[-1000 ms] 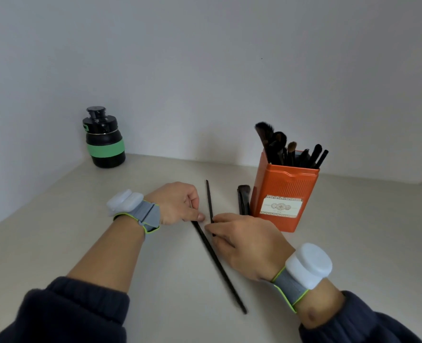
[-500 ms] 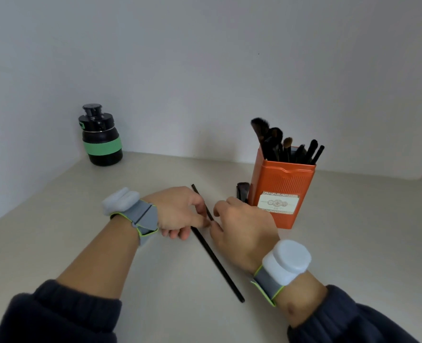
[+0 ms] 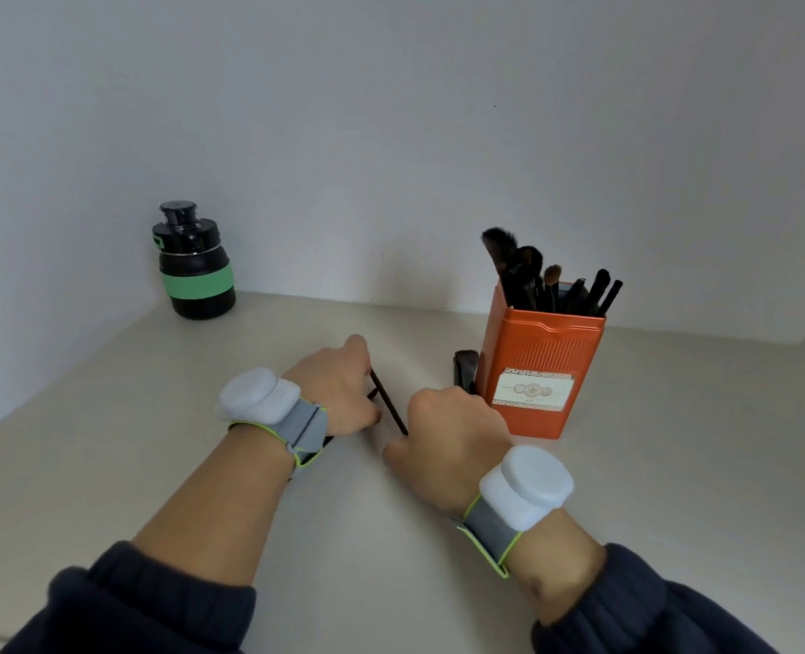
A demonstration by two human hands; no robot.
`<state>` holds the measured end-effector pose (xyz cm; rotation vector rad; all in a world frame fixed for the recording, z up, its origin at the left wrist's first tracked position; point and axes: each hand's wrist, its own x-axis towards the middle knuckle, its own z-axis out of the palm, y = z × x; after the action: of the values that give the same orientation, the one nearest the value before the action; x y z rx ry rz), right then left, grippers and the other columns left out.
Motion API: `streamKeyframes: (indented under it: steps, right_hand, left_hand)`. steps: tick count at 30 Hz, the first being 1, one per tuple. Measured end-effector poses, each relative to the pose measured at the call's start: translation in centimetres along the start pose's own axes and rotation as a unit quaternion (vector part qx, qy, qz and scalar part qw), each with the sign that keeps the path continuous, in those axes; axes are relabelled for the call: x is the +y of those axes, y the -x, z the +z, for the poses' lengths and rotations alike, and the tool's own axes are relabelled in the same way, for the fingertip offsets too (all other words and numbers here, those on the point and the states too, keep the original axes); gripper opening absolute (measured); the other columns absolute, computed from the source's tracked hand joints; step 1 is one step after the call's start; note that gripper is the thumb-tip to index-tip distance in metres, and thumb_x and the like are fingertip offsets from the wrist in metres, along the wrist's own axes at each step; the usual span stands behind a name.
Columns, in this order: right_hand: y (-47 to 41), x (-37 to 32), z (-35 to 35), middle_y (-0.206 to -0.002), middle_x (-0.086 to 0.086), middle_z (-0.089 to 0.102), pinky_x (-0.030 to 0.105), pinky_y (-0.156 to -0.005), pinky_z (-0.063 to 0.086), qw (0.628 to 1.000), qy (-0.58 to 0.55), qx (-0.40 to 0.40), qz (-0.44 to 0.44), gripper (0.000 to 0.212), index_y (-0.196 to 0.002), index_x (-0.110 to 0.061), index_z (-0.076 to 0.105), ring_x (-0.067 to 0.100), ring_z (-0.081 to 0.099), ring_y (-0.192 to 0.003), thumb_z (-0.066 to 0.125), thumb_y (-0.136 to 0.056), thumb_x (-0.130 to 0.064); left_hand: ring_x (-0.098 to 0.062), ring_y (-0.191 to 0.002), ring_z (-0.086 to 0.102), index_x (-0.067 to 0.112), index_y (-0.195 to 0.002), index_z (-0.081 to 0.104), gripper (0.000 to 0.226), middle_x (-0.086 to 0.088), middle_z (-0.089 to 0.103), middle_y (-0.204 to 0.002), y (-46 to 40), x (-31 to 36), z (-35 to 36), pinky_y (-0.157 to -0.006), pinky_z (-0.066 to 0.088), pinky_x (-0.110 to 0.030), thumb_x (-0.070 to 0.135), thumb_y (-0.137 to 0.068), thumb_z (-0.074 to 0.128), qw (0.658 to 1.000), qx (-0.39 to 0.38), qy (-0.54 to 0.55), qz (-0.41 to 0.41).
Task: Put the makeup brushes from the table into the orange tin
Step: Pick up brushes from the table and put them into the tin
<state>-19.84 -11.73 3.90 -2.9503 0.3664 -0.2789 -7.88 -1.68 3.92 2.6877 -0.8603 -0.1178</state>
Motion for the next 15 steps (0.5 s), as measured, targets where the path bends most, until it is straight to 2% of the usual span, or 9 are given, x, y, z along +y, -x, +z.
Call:
streamKeyframes:
  steps: [1,3,5,6,8,10,11,13,15]
  right_hand:
    - [0.1,0.1,-0.2,-0.063,0.000,0.043,0.027,-0.050,0.032,0.999,-0.032,0.010,0.010,0.037,-0.062,-0.016,0.039,0.025,0.050,-0.062,0.056,-0.089,-0.035]
    - [0.2,0.3,-0.7,-0.068,0.003,0.056,0.029,-0.053,0.041,0.993,-0.107,0.030,0.026,0.027,-0.071,-0.013,0.052,0.025,0.057,-0.066,0.058,-0.085,-0.034]
    - [0.4,0.4,-1.1,-0.075,0.004,0.062,0.031,-0.055,0.044,0.985,-0.162,0.042,0.029,0.022,-0.080,-0.012,0.055,0.026,0.060,-0.069,0.056,-0.086,-0.033]
    - [0.5,0.5,-1.2,-0.076,0.006,0.063,0.032,-0.055,0.045,0.982,-0.178,0.049,0.027,0.020,-0.082,-0.012,0.054,0.027,0.061,-0.069,0.054,-0.088,-0.032]
    - [0.6,0.5,-1.3,-0.076,0.009,0.063,0.035,-0.058,0.048,0.975,-0.210,0.072,0.026,0.020,-0.082,-0.012,0.053,0.030,0.061,-0.070,0.049,-0.092,-0.029]
    - [0.7,0.7,-1.5,-0.073,0.010,0.063,0.038,-0.061,0.048,0.963,-0.245,0.105,0.026,0.033,-0.073,-0.014,0.049,0.032,0.060,-0.070,0.043,-0.099,-0.032]
    - [0.7,0.8,-1.8,-0.068,0.007,0.061,0.037,-0.060,0.044,0.957,-0.261,0.126,0.023,0.041,-0.067,-0.016,0.046,0.030,0.058,-0.067,0.040,-0.103,-0.036]
    - [0.7,1.2,-2.3,-0.055,-0.001,0.051,0.035,-0.056,0.032,0.946,-0.272,0.178,0.004,0.052,-0.059,-0.018,0.039,0.022,0.050,-0.055,0.037,-0.105,-0.042]
    - [0.7,2.0,-2.8,-0.049,-0.004,0.045,0.036,-0.054,0.029,0.933,-0.264,0.245,-0.026,0.053,-0.058,-0.017,0.044,0.017,0.046,-0.049,0.040,-0.106,-0.040]
  left_hand:
    - [-0.026,-0.081,0.062,0.013,-0.116,0.042,0.045,-0.009,0.063,-0.092,-0.1,-0.2,-0.1,-0.065,0.049,-0.031,0.027,-0.081,0.068,1.000,0.003,-0.002,-0.012]
    - [-0.028,-0.090,0.063,0.011,-0.122,0.042,0.046,-0.010,0.065,-0.102,-0.3,-0.7,-0.3,-0.075,0.052,-0.034,0.026,-0.084,0.063,0.999,0.016,0.007,-0.027]
    - [-0.028,-0.100,0.062,0.012,-0.128,0.046,0.045,-0.008,0.066,-0.110,-0.4,-0.9,-0.5,-0.082,0.050,-0.033,0.026,-0.087,0.060,0.998,0.047,0.042,-0.022]
    - [-0.027,-0.100,0.064,0.014,-0.128,0.048,0.043,-0.006,0.068,-0.108,-0.3,-0.7,-0.6,-0.079,0.050,-0.032,0.024,-0.088,0.058,0.995,0.061,0.074,-0.010]
    - [-0.024,-0.085,0.071,0.017,-0.122,0.054,0.032,0.000,0.068,-0.097,-0.3,-0.1,-0.6,-0.059,0.052,-0.028,0.018,-0.090,0.055,0.981,0.091,0.172,0.018]
    - [-0.019,-0.066,0.072,0.023,-0.113,0.058,0.024,0.007,0.063,-0.088,0.0,0.7,-0.8,-0.041,0.047,-0.021,0.014,-0.091,0.054,0.952,0.132,0.272,0.041]
    - [-0.019,-0.061,0.071,0.025,-0.110,0.060,0.022,0.009,0.061,-0.087,0.1,1.1,-1.0,-0.040,0.046,-0.018,0.013,-0.092,0.055,0.937,0.161,0.306,0.056]
    - [-0.019,-0.058,0.067,0.029,-0.105,0.063,0.023,0.008,0.060,-0.087,0.4,1.8,-1.5,-0.046,0.046,-0.013,0.011,-0.093,0.059,0.897,0.224,0.368,0.095]
    - [-0.016,-0.058,0.062,0.033,-0.101,0.062,0.026,0.002,0.064,-0.088,0.9,2.8,-2.0,-0.046,0.045,-0.013,0.008,-0.092,0.060,0.847,0.269,0.441,0.128]
